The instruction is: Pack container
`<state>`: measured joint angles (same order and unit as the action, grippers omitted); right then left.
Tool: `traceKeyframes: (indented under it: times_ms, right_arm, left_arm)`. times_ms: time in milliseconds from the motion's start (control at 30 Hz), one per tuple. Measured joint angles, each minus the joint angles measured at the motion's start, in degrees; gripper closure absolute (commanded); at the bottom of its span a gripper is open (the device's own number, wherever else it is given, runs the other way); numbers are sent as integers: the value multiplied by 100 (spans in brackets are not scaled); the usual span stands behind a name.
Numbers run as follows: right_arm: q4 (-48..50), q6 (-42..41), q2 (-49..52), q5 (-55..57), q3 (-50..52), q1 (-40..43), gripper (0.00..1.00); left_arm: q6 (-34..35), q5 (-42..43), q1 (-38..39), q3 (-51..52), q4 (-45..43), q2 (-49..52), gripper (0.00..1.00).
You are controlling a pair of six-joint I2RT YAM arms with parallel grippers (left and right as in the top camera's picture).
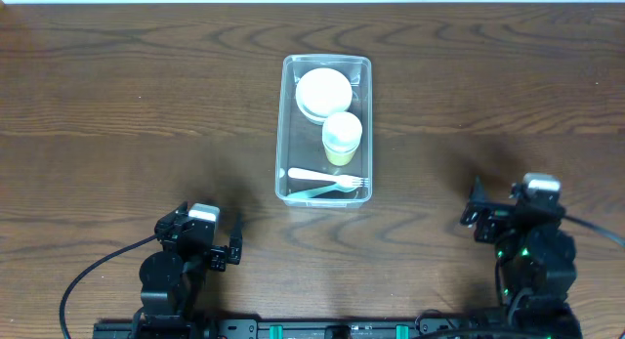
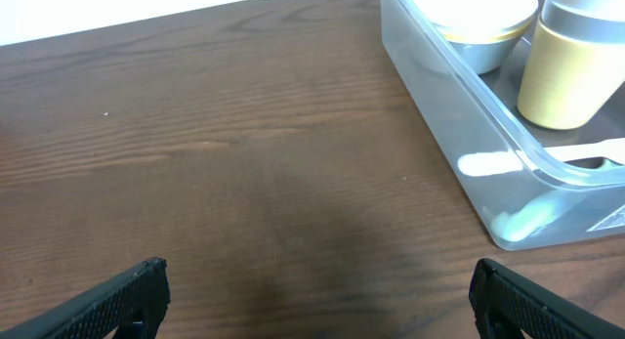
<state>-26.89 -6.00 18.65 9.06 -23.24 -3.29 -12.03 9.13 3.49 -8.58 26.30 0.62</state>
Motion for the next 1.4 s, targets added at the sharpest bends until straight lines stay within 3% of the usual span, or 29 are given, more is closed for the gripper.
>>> traceKeyframes:
  times_ms: [500,1400]
  right_arm:
    - [695,-2,-1379,-155,1674,0,1]
    - [765,-2,-1408,-160,1709,0,1]
  left_arm:
    - [0,0,0,0,0,0,2]
    - [0,0,0,0,0,0,2]
